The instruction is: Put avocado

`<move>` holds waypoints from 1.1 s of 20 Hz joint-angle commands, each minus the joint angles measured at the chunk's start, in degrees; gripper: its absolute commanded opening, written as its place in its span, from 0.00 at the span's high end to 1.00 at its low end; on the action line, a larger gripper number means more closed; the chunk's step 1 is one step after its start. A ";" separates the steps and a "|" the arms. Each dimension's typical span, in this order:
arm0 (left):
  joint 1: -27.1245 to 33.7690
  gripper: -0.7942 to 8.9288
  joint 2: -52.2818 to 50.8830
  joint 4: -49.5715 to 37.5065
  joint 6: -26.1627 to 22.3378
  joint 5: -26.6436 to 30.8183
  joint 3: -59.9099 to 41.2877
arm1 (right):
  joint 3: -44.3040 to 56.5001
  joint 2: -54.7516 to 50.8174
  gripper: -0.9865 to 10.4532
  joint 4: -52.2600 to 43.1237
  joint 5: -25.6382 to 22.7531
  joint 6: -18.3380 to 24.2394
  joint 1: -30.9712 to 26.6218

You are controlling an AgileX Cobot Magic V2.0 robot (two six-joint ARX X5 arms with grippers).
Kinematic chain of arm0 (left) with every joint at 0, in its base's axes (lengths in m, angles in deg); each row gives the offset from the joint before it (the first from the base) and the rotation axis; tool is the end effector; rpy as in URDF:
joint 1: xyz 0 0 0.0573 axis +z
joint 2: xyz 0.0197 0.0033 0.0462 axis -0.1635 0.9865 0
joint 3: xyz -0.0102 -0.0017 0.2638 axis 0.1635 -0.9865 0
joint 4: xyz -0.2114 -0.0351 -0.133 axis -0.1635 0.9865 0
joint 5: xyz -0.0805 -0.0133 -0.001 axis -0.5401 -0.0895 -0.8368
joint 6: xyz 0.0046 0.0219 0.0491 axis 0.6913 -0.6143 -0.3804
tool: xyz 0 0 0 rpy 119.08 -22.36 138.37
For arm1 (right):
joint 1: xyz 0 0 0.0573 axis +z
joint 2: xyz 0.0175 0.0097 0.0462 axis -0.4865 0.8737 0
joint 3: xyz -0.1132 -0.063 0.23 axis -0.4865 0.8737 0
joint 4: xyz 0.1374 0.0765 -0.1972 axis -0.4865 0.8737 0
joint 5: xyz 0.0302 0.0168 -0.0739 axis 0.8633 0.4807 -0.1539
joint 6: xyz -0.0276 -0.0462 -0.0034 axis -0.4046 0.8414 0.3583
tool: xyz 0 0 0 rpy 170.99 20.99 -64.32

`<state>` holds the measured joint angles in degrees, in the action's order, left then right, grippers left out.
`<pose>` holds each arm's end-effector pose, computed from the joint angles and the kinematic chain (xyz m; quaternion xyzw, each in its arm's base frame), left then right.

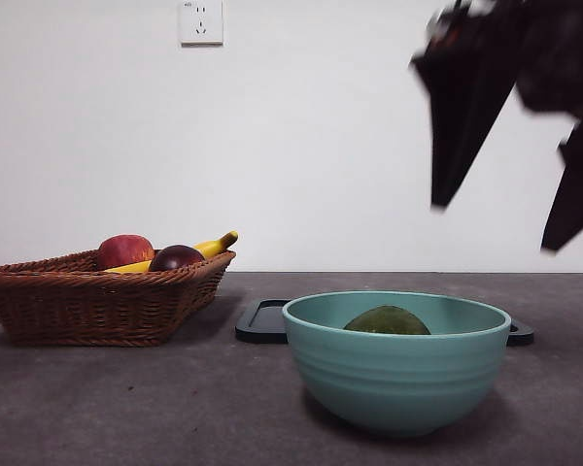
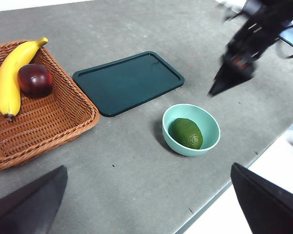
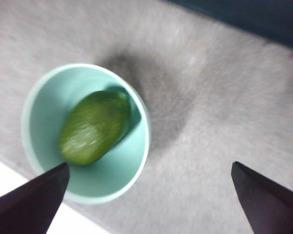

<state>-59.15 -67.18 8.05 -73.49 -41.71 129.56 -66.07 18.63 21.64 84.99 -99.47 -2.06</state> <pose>0.0195 -0.0196 0.3453 -0.0034 0.2294 -0.3546 0.9064 0.2191 0.1210 0.2540 0.0090 0.6161 0.2440 0.7489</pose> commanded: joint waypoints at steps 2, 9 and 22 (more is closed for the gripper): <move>-0.48 0.28 0.15 -0.63 0.11 0.02 0.83 | -1.22 6.54 0.37 -1.51 -1.53 0.13 0.76; -0.48 0.28 0.15 -0.66 0.09 0.02 0.83 | -1.20 14.51 0.41 -4.22 -3.67 2.05 1.14; -0.48 0.28 0.15 -2.40 -1.70 0.02 0.83 | -1.20 15.91 0.91 -7.21 0.72 2.03 2.73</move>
<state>-59.15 -67.18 6.33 -74.15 -41.71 129.56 -66.09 33.41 14.82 85.60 -97.88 0.19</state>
